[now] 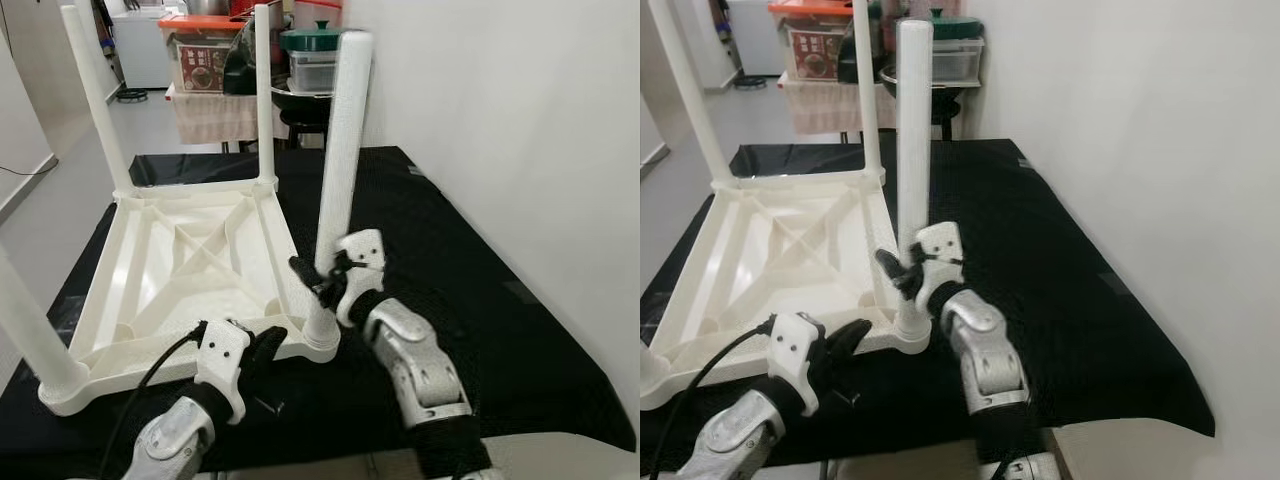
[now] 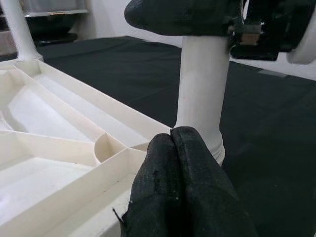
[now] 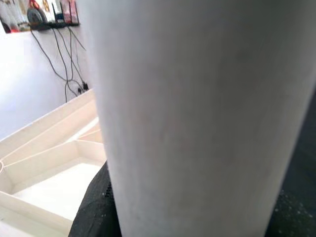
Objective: Building children table
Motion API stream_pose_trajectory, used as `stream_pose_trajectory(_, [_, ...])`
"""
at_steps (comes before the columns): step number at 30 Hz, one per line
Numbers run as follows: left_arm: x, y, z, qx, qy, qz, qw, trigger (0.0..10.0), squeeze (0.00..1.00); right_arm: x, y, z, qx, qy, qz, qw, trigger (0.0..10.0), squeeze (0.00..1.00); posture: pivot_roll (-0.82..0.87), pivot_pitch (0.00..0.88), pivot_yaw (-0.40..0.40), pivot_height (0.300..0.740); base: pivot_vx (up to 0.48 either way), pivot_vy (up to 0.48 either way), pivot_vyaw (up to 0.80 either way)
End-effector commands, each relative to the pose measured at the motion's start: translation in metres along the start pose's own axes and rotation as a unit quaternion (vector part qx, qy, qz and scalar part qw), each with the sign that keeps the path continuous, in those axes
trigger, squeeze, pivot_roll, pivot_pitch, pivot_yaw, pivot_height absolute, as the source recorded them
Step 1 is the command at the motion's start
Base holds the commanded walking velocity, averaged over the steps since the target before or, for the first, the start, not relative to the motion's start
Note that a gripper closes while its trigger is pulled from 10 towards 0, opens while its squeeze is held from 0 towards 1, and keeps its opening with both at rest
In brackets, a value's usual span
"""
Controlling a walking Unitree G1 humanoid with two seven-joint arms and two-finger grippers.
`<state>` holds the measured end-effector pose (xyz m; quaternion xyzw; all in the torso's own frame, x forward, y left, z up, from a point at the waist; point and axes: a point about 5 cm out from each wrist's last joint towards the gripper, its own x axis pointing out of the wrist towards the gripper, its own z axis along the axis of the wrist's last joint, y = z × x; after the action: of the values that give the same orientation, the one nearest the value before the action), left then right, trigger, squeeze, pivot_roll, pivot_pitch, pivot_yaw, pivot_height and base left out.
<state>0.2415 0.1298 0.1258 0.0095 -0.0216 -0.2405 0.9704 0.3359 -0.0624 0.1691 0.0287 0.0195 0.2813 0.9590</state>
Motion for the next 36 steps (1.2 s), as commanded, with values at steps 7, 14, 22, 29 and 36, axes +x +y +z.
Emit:
stream_pose_trajectory(7, [0.001,0.001,-0.002,0.004,0.005,0.003,1.000,10.0,0.00,-0.002,-0.001,-0.020,0.031,0.054,-0.003,0.998,10.0,0.00,0.02,0.000,-0.043,0.740,0.000,0.000,0.00])
stream_pose_trajectory(14, [0.001,-0.001,-0.003,0.000,0.006,-0.003,1.000,10.0,0.00,0.000,-0.004,0.000,0.018,0.033,0.066,0.997,10.0,1.00,0.02,0.000,-0.043,0.740,0.000,0.000,0.00])
stream_pose_trajectory(22, [0.001,-0.001,-0.003,-0.001,0.005,-0.003,1.000,10.0,0.00,0.004,-0.018,0.024,-0.028,0.014,0.179,0.983,10.0,0.00,0.02,0.000,-0.054,0.740,0.000,0.000,0.00])
stream_pose_trajectory(29, [0.000,-0.001,-0.004,-0.001,0.005,-0.002,1.000,10.0,0.00,0.000,-0.023,0.037,-0.068,0.028,0.337,0.939,10.0,0.00,0.03,0.000,-0.055,0.740,0.000,0.000,0.00])
stream_pose_trajectory(36, [-0.001,-0.003,-0.005,-0.001,0.007,-0.003,1.000,10.0,0.00,0.004,-0.029,0.033,-0.046,0.046,0.379,0.923,0.0,0.00,0.04,0.000,-0.055,0.740,0.000,0.000,0.00])
